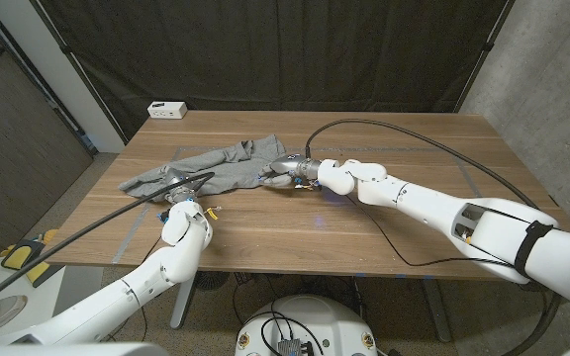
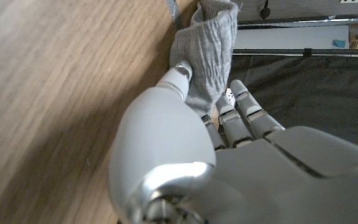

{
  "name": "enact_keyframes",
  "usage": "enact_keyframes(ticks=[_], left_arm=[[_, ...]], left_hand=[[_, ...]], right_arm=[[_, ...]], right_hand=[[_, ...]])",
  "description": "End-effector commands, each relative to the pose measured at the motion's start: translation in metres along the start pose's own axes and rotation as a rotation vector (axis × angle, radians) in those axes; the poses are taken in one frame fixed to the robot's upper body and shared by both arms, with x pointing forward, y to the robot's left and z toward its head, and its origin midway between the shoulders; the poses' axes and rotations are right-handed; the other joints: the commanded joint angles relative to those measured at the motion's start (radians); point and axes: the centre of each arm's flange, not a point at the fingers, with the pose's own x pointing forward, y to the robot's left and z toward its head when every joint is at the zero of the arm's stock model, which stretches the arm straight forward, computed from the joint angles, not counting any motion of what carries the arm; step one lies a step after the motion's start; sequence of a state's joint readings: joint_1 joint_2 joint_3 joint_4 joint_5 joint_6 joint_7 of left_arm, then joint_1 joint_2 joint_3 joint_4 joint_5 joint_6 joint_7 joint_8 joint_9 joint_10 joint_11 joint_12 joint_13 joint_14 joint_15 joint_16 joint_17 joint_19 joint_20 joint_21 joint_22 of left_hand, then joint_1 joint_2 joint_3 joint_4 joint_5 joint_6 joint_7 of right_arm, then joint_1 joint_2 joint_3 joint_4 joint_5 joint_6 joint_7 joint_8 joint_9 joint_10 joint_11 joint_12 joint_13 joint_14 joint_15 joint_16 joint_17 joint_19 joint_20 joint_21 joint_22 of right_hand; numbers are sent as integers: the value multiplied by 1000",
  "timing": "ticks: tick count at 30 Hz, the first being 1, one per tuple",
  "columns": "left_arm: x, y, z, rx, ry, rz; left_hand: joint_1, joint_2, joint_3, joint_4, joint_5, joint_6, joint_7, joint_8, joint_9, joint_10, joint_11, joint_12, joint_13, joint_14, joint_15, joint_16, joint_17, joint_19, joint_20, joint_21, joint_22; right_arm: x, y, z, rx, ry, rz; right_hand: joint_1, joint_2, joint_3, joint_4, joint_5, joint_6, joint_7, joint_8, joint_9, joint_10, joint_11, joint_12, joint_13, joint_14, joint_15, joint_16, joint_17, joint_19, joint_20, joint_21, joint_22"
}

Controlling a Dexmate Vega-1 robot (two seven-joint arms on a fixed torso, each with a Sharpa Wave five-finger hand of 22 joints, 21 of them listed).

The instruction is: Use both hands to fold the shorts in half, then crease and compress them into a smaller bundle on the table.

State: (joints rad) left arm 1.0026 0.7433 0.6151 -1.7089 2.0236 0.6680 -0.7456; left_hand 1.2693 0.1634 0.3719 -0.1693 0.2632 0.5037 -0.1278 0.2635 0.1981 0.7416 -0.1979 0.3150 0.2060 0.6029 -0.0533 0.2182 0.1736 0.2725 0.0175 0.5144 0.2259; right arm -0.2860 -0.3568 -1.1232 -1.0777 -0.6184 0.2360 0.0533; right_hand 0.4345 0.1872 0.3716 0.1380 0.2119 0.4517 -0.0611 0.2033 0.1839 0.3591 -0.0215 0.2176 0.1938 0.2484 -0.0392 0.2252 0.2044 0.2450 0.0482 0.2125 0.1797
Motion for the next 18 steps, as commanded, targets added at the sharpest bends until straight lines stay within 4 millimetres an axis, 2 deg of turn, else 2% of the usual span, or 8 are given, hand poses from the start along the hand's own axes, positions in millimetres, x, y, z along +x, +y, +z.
enact_keyframes(ticks=[1,2,3,6,9,14,18], left_arm=[[14,-12,-6,75,-1,138],[16,-12,-8,74,-5,139],[16,-12,-9,86,-9,147],[18,-10,-13,109,-9,174],[17,-6,-20,157,-22,247],[15,-3,-38,203,-89,400],[17,0,-56,229,-155,464]], left_hand=[[20,-1,-10,6,-29,262,-44,78,12,162,-9,67,44,186,-187,80,43,58,-27,68,11],[26,-4,-32,8,-50,332,-44,101,15,215,-8,94,68,238,-188,117,63,66,-42,93,17],[31,-3,-47,10,-64,380,-41,117,18,233,-5,105,86,263,-188,139,77,66,-49,112,22],[35,-12,-79,13,-84,504,-55,161,17,254,-1,121,125,287,-189,174,108,70,-76,155,34],[34,-18,-91,14,-88,532,-52,169,13,265,1,129,139,294,-189,184,116,68,-92,170,37],[38,-18,-99,16,-85,549,-72,172,10,263,4,126,152,270,-190,169,110,38,-85,181,43],[41,-14,-101,18,-81,553,-74,173,10,261,1,121,159,246,-190,153,102,18,-84,187,44]], right_arm=[[1,0,-4,-1,-2,-1],[0,0,-5,3,-2,-2],[0,0,-5,6,-1,1],[1,-1,-6,-3,0,1],[2,-1,-6,-4,-1,-2],[4,-2,-5,2,-11,1],[6,-2,-4,1,-16,5]], right_hand=[[2,-11,11,1,9,8,-3,0,3,6,-2,-5,5,11,-67,-4,2,8,5,1,2],[2,-11,11,1,9,8,-3,0,3,6,-2,-5,5,10,-67,-4,2,8,6,1,2],[2,-11,11,1,9,8,-3,0,3,6,-1,-5,5,10,-67,-4,1,8,6,1,2],[1,-11,12,1,9,8,-3,-1,3,5,-2,-6,5,10,-67,-5,1,8,6,0,2],[0,-12,13,1,9,8,-3,-1,3,5,-3,-6,5,10,-67,-5,1,8,6,0,2],[-1,-13,14,1,9,8,-3,-2,3,6,-2,-7,5,10,-68,-6,1,8,6,0,2],[-2,-13,15,1,8,8,-3,-2,3,6,-2,-7,5,11,-67,-6,1,8,6,0,2]])
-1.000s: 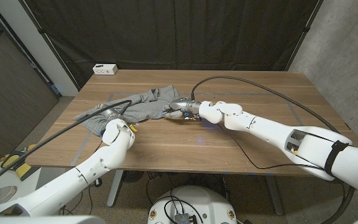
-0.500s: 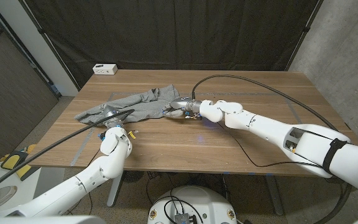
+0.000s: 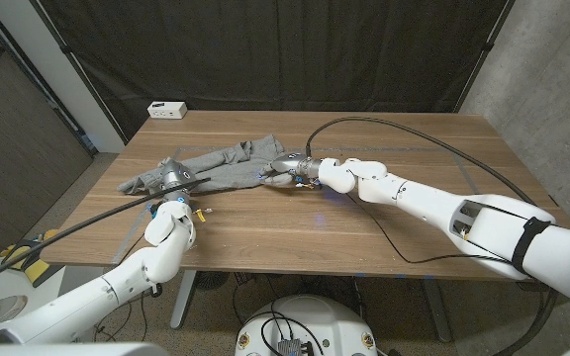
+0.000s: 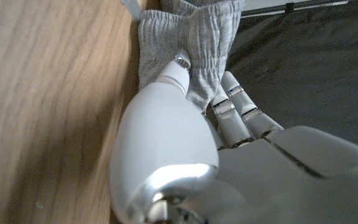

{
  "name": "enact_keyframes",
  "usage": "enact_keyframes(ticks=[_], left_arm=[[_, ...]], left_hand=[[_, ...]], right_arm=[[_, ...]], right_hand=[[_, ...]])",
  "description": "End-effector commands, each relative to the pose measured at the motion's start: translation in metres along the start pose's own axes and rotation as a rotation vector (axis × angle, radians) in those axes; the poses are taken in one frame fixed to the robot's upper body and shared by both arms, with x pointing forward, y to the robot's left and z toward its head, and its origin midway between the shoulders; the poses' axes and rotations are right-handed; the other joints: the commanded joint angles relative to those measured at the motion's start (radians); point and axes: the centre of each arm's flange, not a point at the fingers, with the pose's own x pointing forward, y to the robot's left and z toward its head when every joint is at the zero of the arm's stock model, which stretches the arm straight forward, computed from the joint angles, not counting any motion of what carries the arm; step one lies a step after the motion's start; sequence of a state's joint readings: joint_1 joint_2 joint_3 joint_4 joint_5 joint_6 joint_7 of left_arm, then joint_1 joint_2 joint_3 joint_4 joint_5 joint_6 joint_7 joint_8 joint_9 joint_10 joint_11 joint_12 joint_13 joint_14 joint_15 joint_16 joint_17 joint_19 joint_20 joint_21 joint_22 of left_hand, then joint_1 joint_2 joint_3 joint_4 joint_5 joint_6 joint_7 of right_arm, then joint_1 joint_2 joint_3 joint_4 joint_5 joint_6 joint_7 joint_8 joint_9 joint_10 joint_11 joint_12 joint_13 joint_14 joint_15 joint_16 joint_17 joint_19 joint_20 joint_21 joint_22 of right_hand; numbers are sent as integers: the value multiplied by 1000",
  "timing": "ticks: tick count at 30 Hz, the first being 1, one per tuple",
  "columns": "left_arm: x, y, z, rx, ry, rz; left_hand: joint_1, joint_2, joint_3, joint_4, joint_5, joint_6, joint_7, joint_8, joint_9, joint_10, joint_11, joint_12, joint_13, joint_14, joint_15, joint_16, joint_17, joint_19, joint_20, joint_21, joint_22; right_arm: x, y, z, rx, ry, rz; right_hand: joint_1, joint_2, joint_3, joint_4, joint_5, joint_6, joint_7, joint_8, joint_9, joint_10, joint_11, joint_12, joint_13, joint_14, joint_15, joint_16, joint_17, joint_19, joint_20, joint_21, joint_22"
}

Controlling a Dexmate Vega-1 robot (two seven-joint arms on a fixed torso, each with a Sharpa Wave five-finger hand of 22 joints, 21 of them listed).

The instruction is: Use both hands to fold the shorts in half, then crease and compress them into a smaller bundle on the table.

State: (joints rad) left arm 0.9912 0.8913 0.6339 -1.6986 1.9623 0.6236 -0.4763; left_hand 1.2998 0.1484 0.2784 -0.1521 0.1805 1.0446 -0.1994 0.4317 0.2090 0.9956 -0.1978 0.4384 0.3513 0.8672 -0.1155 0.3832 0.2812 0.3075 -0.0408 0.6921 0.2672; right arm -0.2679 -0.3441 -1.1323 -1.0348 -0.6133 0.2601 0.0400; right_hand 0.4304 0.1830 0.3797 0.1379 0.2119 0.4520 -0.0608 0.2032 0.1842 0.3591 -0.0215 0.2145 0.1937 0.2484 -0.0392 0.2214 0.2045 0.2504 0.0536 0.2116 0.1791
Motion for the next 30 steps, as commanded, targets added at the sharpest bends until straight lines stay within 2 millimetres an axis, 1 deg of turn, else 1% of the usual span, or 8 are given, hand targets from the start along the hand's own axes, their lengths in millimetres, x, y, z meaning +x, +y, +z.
enact_keyframes(ticks=[1,5,11,13,20,22,30], left_arm=[[2,0,-40,105,-129,229],[4,2,-50,161,-194,273],[7,9,-62,247,-283,358],[8,10,-65,257,-286,374],[20,17,-91,340,-293,460],[22,18,-98,355,-290,496],[32,17,-121,416,-287,610]], left_hand=[[12,2,-7,1,3,12,-3,5,-1,7,0,-4,16,-28,-128,-18,-10,-22,-28,11,2],[14,4,-9,5,9,12,-4,6,-1,6,-1,-12,26,-65,-127,-49,-28,-36,-33,22,-1],[12,4,-9,8,12,13,-4,8,-1,5,-4,-19,33,-83,-126,-73,-45,-41,-36,30,-7],[12,4,-9,9,13,13,-4,8,0,5,-5,-20,36,-85,-126,-77,-48,-42,-37,32,-9],[7,4,-7,13,16,11,-5,9,0,2,-6,-28,44,-90,-126,-96,-62,-46,-39,40,-17],[5,6,-6,15,19,9,-5,9,0,-1,-5,-33,45,-93,-125,-103,-66,-50,-35,42,-20],[7,5,-1,16,28,12,-4,15,1,2,-9,-47,49,-113,-125,-126,-76,-55,-41,51,-29]], right_arm=[[5,-1,2,-7,-14,-4],[6,-1,2,-6,-16,1],[7,0,1,8,-14,1],[6,1,0,8,-15,-12],[7,2,0,10,-8,-16],[7,2,-1,18,-8,-15],[10,1,3,4,-17,-13]], right_hand=[[2,-9,8,1,8,8,-4,-2,3,6,-2,-4,5,11,-67,-2,0,3,1,1,2],[1,-10,9,0,8,9,-4,-2,3,7,-2,-4,5,11,-67,-3,0,3,1,1,2],[1,-10,11,-1,8,9,-3,-3,3,7,-2,-5,5,12,-67,-4,-1,3,0,1,2],[1,-10,12,-1,8,9,-3,-3,3,6,-3,-5,5,11,-68,-4,-1,3,0,0,2],[0,-11,14,-2,8,9,-4,-4,3,7,-3,-6,5,11,-67,-5,-1,3,0,0,2],[-1,-11,15,-2,8,9,-4,-4,3,7,-2,-6,5,12,-67,-5,-1,3,0,0,2],[-2,-12,18,-3,8,9,-5,-4,3,7,-2,-7,5,12,-68,-6,-2,3,1,0,2]])
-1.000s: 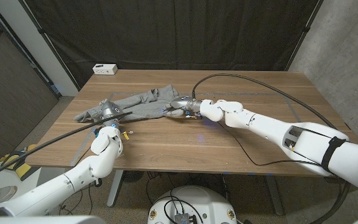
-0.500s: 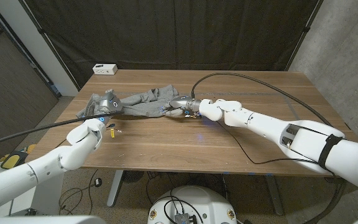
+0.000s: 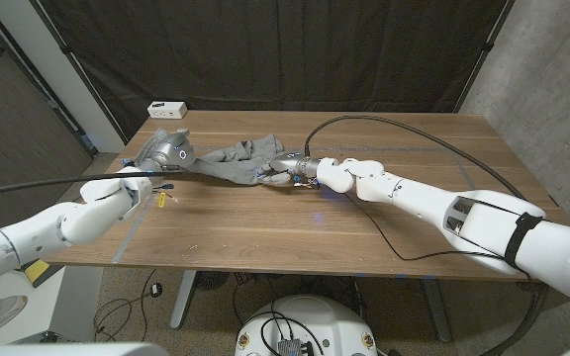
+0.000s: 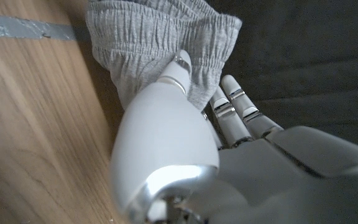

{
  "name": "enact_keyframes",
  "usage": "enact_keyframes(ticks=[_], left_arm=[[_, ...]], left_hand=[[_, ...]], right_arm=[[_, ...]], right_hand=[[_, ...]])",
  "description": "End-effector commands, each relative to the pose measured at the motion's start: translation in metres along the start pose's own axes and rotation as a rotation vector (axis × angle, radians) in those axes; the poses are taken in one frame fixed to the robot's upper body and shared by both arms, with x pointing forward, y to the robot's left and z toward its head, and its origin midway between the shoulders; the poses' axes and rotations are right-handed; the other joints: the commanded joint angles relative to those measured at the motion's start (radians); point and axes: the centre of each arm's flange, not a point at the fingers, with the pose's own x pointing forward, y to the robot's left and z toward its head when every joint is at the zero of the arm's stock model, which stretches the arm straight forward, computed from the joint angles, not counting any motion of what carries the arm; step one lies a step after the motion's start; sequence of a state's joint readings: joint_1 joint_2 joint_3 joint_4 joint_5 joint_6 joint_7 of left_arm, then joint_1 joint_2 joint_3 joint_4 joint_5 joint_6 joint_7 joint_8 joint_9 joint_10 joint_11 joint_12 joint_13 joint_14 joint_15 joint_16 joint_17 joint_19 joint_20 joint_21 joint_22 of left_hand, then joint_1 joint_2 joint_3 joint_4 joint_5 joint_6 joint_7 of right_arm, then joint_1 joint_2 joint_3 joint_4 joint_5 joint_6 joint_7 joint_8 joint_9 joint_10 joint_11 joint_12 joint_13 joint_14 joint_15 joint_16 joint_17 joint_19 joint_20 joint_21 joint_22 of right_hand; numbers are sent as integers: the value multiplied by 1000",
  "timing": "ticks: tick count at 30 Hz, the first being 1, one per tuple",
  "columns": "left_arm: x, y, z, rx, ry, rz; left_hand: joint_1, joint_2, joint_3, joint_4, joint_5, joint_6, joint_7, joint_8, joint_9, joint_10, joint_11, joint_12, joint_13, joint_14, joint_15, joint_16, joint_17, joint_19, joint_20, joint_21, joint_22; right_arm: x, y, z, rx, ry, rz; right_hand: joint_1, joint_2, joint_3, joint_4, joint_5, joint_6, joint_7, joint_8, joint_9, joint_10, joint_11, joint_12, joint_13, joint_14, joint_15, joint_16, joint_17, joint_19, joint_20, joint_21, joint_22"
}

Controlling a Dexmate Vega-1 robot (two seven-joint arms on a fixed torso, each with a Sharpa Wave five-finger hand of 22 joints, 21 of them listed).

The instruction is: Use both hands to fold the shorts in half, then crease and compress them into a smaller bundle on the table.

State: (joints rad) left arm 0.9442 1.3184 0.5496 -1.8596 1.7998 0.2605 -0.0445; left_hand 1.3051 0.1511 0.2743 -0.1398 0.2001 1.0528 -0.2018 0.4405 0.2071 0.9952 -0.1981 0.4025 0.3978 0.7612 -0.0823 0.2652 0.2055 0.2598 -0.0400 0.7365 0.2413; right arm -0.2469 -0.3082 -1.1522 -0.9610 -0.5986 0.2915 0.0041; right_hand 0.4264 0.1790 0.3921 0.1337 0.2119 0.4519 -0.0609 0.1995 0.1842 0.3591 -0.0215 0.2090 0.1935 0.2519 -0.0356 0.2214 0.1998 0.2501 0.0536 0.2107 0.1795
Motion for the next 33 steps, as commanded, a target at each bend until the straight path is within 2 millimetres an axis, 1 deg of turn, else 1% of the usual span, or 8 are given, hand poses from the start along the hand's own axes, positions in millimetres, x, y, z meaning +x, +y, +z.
enact_keyframes(ticks=[1,8,10,14,21,24,33], left_arm=[[1,-14,-38,127,-21,153],[10,-17,-54,176,-21,202],[16,-17,-57,189,-37,215],[29,-17,-62,211,-53,247],[58,-12,-69,247,-79,291],[72,-8,-72,262,-91,317],[114,15,-78,288,-104,421]], left_hand=[[1,2,3,4,9,3,-2,6,3,3,-8,-13,3,-9,-159,-10,-1,-8,-40,7,-4],[-2,-1,2,6,14,0,-2,9,4,10,-10,-23,5,-26,-158,-24,-4,-11,-44,13,-10],[-3,0,2,8,16,-1,-2,11,5,11,-9,-28,5,-31,-158,-27,-4,-14,-41,15,-12],[-4,-1,2,9,19,-1,-3,15,8,14,-11,-36,5,-41,-157,-33,-5,-15,-45,19,-15],[-5,-3,-1,10,22,-1,-3,21,12,19,-12,-50,5,-53,-157,-37,-3,-19,-47,24,-19],[-7,-3,-3,11,23,-3,-3,22,11,23,-13,-59,5,-58,-156,-38,-2,-23,-43,26,-22],[-6,-5,-7,11,25,-3,-3,24,8,33,-16,-72,7,-69,-156,-39,0,-27,-39,33,-26]], right_arm=[[3,-1,3,-11,-7,1],[4,-2,5,-10,-11,-5],[5,-2,6,-12,-15,-2],[7,-2,9,-19,-21,4],[6,1,8,-23,-12,9],[5,3,7,-22,-10,17],[2,8,4,-20,-4,19]], right_hand=[[2,-8,6,0,8,10,-5,0,3,8,-2,-1,5,9,-72,-6,3,4,1,1,2],[1,-9,9,-1,7,10,-5,-1,3,6,-3,-2,5,9,-72,-7,2,3,1,0,2],[1,-9,9,-1,7,10,-5,-1,3,7,-3,-2,5,8,-72,-8,2,3,1,0,2],[2,-10,11,-3,7,10,-4,-1,3,7,-3,-3,5,8,-72,-9,1,4,1,0,2],[1,-10,13,-3,7,10,-5,-2,3,7,-4,-3,5,7,-74,-10,1,4,0,0,2],[1,-10,14,-4,7,11,-5,-1,3,7,-3,-3,5,7,-73,-10,1,4,0,0,1],[2,-11,18,-7,7,14,-5,-1,3,8,-3,-4,5,7,-73,-11,0,2,1,-1,1]])
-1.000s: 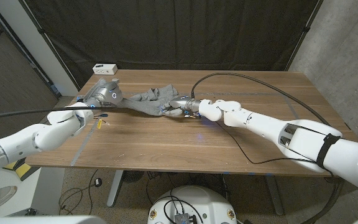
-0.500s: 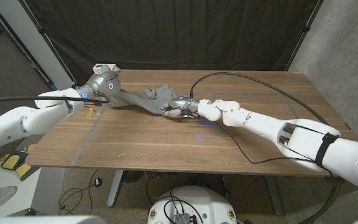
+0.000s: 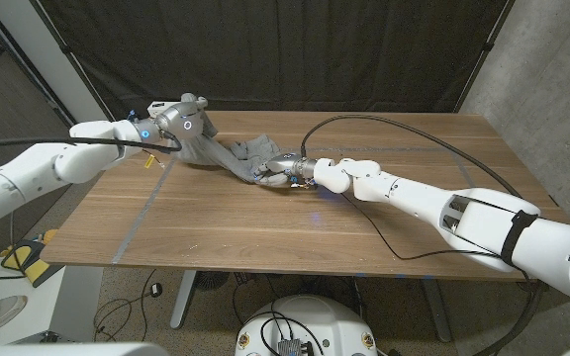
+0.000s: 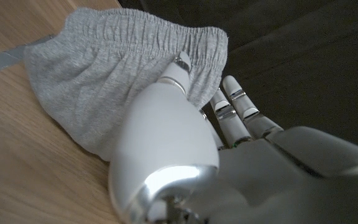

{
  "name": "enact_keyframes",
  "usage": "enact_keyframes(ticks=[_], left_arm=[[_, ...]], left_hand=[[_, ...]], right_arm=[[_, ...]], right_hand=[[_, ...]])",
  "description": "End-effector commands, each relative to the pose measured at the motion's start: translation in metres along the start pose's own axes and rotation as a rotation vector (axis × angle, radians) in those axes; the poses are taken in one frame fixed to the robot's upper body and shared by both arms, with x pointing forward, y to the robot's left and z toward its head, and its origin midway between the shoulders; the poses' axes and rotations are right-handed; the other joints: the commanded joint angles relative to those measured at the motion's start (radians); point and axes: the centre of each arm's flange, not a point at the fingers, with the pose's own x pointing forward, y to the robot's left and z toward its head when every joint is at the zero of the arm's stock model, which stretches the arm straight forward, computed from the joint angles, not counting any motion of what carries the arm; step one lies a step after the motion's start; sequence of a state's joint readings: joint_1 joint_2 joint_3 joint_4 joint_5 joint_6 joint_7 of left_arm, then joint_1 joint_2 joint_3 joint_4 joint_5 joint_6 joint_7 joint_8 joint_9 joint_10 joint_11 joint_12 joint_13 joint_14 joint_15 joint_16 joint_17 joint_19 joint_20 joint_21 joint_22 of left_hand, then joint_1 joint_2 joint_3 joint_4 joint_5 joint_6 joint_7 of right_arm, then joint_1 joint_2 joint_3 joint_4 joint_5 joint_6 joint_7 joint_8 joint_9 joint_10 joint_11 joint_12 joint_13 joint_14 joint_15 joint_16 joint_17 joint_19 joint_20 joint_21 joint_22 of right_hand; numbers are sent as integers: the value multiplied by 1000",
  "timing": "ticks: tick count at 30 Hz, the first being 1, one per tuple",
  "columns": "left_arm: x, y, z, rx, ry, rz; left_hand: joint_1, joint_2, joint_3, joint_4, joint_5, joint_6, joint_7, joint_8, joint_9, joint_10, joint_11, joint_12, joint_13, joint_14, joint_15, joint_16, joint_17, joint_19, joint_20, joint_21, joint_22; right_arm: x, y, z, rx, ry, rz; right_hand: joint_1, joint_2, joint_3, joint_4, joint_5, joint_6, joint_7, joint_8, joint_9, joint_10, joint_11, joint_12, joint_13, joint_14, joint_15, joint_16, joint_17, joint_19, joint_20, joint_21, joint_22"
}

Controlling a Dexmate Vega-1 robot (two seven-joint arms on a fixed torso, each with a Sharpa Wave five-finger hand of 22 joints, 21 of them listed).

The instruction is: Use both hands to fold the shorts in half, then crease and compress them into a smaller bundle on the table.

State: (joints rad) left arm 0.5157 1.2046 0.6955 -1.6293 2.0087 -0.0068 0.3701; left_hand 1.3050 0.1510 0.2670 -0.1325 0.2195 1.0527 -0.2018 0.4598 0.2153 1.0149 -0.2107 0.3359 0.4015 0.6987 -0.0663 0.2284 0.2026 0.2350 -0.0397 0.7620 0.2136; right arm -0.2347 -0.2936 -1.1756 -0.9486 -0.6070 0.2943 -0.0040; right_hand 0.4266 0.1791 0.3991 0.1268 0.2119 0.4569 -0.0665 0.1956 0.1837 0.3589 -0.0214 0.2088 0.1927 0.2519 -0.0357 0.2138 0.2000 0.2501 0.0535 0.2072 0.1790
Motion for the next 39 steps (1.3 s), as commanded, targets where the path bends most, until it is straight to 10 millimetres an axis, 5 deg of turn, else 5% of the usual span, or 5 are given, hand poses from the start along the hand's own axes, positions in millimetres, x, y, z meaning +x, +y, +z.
enact_keyframes(ticks=[1,13,39], left_arm=[[58,6,-21,46,-18,129],[104,43,-19,15,-43,322],[143,92,10,-142,-59,527]], left_hand=[[-6,-5,0,3,6,-3,-3,5,0,14,-3,-6,4,-6,-172,-2,3,-2,-40,8,1],[-4,-8,-9,2,5,2,-4,7,-4,25,-4,-19,9,-6,-172,4,8,-5,-40,16,-3],[1,-5,-30,0,-4,14,-5,6,-12,50,-4,-47,5,8,-174,11,12,-6,-46,34,-9]], right_arm=[[-4,7,-4,1,12,14],[-6,10,-12,11,11,4],[-7,8,-19,15,12,9]], right_hand=[[1,-11,11,0,7,9,0,3,4,8,-3,-3,6,6,-73,-4,0,2,1,2,2],[0,-12,15,-1,6,8,-1,2,4,7,-3,-4,6,5,-73,-5,0,1,1,2,2],[-3,-14,20,-5,5,8,-2,0,4,7,-3,-6,6,6,-71,-6,0,1,1,1,2]])
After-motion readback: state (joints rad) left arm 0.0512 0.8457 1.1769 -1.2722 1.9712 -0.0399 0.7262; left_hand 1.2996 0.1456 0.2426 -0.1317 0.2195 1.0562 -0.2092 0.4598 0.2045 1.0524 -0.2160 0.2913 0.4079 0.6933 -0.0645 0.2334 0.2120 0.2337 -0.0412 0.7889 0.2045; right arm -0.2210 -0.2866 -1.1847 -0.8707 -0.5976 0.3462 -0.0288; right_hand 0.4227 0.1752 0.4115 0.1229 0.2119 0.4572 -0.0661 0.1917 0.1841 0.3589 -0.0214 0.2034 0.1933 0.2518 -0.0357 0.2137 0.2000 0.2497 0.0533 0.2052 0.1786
